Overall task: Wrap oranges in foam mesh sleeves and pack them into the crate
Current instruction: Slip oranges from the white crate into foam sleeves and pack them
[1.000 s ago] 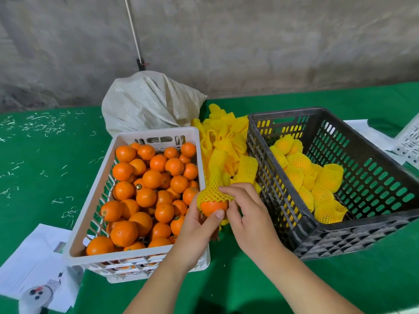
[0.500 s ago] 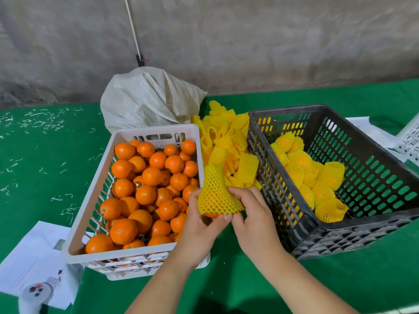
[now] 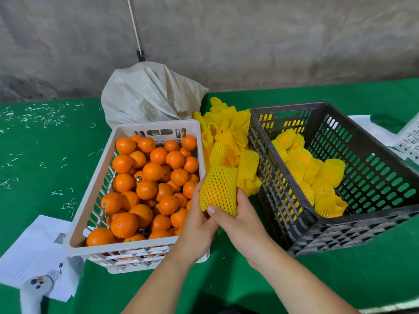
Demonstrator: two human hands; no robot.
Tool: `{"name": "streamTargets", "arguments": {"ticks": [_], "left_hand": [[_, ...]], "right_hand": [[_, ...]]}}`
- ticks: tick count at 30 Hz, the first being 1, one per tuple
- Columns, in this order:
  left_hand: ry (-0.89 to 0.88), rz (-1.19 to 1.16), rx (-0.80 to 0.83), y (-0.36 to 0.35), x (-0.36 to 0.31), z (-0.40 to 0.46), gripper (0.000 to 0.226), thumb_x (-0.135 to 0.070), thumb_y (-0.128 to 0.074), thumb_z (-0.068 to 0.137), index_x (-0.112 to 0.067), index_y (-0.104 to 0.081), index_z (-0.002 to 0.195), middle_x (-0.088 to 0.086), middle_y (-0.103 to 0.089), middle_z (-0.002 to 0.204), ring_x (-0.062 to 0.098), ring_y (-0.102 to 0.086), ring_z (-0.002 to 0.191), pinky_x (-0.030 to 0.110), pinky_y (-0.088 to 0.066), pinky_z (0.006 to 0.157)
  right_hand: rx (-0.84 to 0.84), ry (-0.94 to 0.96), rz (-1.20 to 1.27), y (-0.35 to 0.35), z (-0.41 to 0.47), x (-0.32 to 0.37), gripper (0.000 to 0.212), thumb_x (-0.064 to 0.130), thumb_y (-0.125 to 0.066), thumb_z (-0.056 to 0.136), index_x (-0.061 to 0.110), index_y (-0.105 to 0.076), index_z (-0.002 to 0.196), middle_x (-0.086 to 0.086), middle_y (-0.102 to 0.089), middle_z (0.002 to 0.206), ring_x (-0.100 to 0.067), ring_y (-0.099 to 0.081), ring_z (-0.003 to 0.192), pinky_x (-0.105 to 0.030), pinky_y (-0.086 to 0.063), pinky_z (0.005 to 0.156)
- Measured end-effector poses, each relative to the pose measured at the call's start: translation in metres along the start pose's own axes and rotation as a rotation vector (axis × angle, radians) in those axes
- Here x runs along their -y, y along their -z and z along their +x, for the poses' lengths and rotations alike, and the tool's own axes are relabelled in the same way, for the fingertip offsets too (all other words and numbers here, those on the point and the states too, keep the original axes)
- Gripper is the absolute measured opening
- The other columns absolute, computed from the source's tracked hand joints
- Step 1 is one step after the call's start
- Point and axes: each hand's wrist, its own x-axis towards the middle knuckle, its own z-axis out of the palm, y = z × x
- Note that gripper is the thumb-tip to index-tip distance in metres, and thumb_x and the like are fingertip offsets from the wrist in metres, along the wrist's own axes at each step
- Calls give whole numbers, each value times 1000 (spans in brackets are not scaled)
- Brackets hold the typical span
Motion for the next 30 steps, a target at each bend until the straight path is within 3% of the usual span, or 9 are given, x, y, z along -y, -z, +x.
{"name": "streamTargets", "arguments": {"ticks": [3, 6, 9, 11, 14, 17, 23, 27, 30], "left_hand": [[7, -27, 5, -1, -5, 1, 58, -11, -64, 104, -22, -44, 158, 0, -58, 151, 23, -57, 139, 35, -52, 108], [63, -74, -13, -4, -5, 1, 56, -18, -69, 101, -16, -50, 154, 5, -63, 147, 26, -59, 136, 44, -51, 111], [49, -100, -75, -5, -2, 0, 58, -33, -71, 99, -18, -53, 153, 5, -64, 146, 29, -59, 136, 49, -50, 112], [44, -163, -151, -4, 1, -1, 54, -42, -70, 99, -20, -60, 147, 11, -66, 141, 37, -61, 131, 54, -52, 108], [62, -219, -248, -5, 6, -1, 35, -24, -64, 100, -22, -71, 134, 16, -70, 132, 43, -65, 121, 56, -53, 99], [8, -150, -307, -9, 7, -5, 30, -15, -64, 98, -28, -76, 122, 14, -72, 122, 37, -69, 112, 51, -57, 93], [-176, 178, -317, -17, 6, -10, 38, 1, -66, 99, -33, -76, 114, -6, -67, 104, 16, -67, 100, 19, -52, 86], [-167, 140, -179, -16, 2, -15, 30, -26, -61, 94, -29, -68, 123, -5, -62, 111, 24, -62, 108, 34, -52, 92], [-39, 49, -103, -15, -2, -14, 53, -60, -57, 96, -26, -59, 136, 4, -62, 131, 27, -58, 126, 49, -48, 105]], "right_hand": [[-66, -18, 101, 5, 0, 0, 64, 13, -76, 90, 40, -50, 141, 16, -66, 130, -2, -64, 118, -36, -51, 107], [-54, -62, 223, 9, 0, 2, 64, 10, -74, 91, 33, -49, 145, 7, -67, 132, -12, -65, 121, -44, -49, 110], [0, -77, 290, 11, 0, 2, 68, 22, -73, 82, 32, -49, 144, 4, -69, 130, -14, -66, 117, -38, -51, 103], [41, -86, 362, 13, 1, 2, 63, 22, -70, 79, 29, -53, 140, 2, -72, 117, -14, -68, 100, -33, -51, 91], [82, -109, 563, 13, 1, 0, 63, 20, -71, 81, 19, -52, 141, -5, -71, 116, -18, -64, 95, -37, -47, 95], [59, -133, 642, 11, 1, -4, 61, 26, -78, 82, 20, -55, 138, -7, -71, 124, -17, -68, 101, -35, -50, 94], [-26, -82, 730, 9, 6, -7, 57, 10, -67, 89, 18, -51, 143, -15, -65, 135, -27, -68, 118, -34, -56, 90], [-71, -13, 591, 9, 7, -9, 71, 6, -69, 90, 25, -39, 152, -12, -63, 139, -28, -63, 126, -38, -55, 98], [-72, -16, 428, 18, 10, -8, 87, -5, -64, 94, 47, -27, 153, -3, -58, 144, -18, -62, 127, -41, -47, 108]]}}
